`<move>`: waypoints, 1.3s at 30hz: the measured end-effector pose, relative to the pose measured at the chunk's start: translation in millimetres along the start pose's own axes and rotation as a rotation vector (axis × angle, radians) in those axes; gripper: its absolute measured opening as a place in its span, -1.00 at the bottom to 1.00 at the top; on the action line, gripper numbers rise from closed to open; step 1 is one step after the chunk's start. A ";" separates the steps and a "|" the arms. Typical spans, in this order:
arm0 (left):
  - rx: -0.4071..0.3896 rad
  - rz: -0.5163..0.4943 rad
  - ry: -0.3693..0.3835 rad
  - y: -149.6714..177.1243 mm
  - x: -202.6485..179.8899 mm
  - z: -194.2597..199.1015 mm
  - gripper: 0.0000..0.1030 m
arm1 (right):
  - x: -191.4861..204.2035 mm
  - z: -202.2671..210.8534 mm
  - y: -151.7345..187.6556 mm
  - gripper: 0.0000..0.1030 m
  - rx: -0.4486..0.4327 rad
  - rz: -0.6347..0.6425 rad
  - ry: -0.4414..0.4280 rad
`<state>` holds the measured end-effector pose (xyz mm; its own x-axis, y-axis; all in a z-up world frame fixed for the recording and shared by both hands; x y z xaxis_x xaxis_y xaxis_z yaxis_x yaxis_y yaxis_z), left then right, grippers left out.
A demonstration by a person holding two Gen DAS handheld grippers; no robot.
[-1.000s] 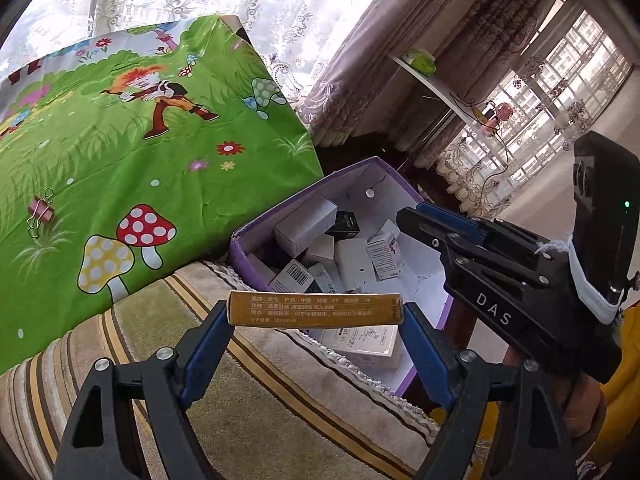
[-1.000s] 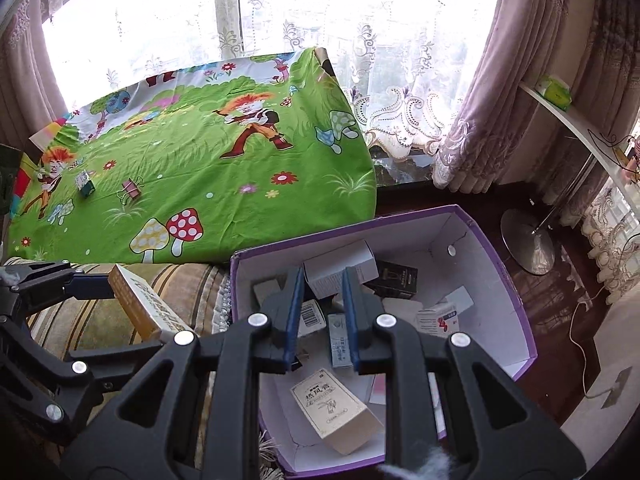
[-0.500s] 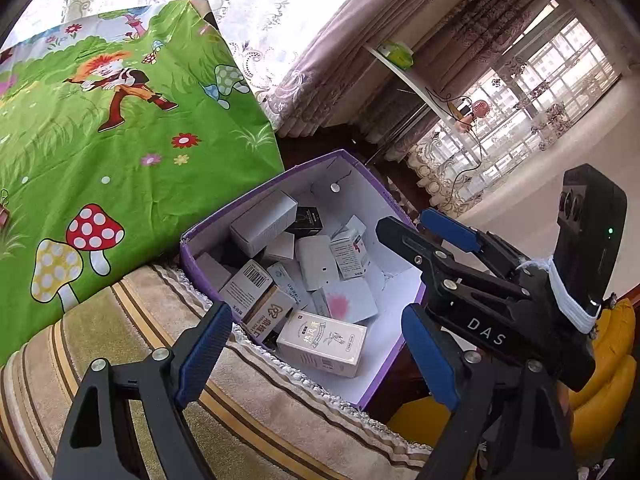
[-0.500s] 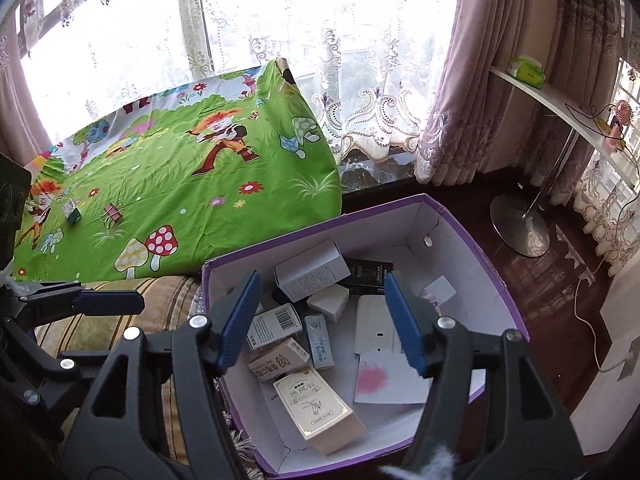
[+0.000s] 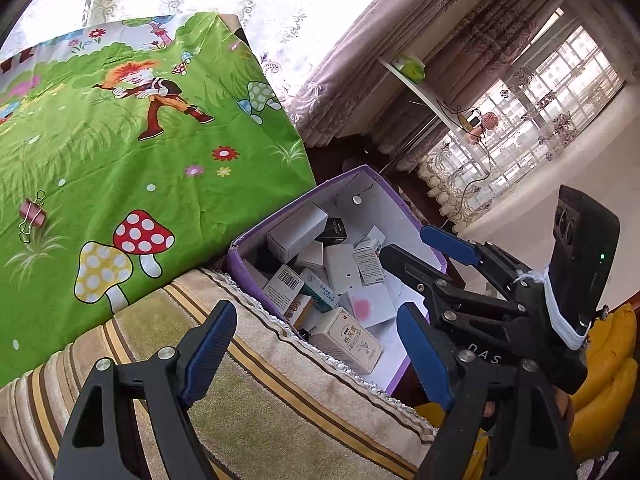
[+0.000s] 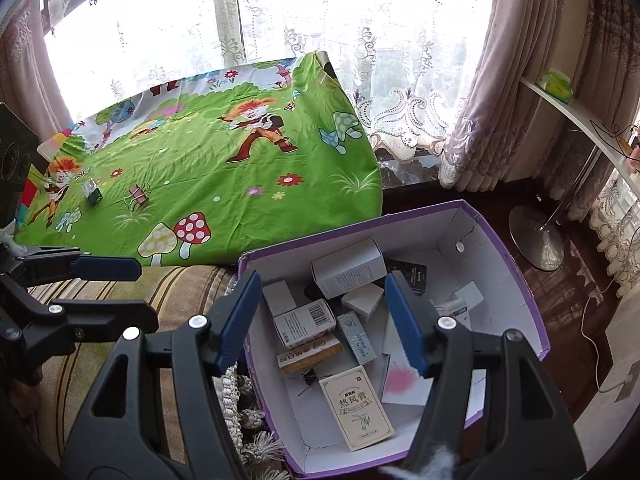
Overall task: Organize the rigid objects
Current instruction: 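Move both empty grippers back over the bed, then close the left gripper on the white-and-teal medicine box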
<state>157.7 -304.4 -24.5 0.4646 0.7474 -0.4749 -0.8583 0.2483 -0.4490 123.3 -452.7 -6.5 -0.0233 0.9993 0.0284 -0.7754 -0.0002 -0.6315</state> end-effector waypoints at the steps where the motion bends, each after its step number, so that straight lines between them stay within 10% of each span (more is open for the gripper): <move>1: -0.005 0.000 -0.007 -1.1 3.0 2.8 0.61 | 4.3 -1.0 -0.7 0.34 0.002 0.007 -0.008; 9: -0.054 0.045 -0.121 -5.5 57.9 32.4 0.62 | 44.6 -15.3 -8.3 0.37 0.029 0.085 -0.055; 21: -0.252 0.045 -0.533 -17.4 149.4 95.4 0.62 | 105.9 -33.0 -30.1 0.44 0.033 0.185 -0.116; 39: -0.234 0.222 -0.607 -29.7 230.5 116.9 0.62 | 178.5 -74.4 -73.0 0.44 0.054 0.227 -0.212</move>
<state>264.8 -67.4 -32.1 0.0205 0.9951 -0.0965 -0.8180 -0.0388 -0.5739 222.7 -271.5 -13.0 -0.3269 0.9434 0.0558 -0.7673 -0.2304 -0.5984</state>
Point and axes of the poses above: each gripper's, at about its wrist camera, not at the fingertips, and z roughly against the way its jaws point, x to its left, y to its underside, the point moved 5 cm from there along -z, roughly the way its jaws point, and after that the axes turned 1 degree about x, right-handed, at the moved point
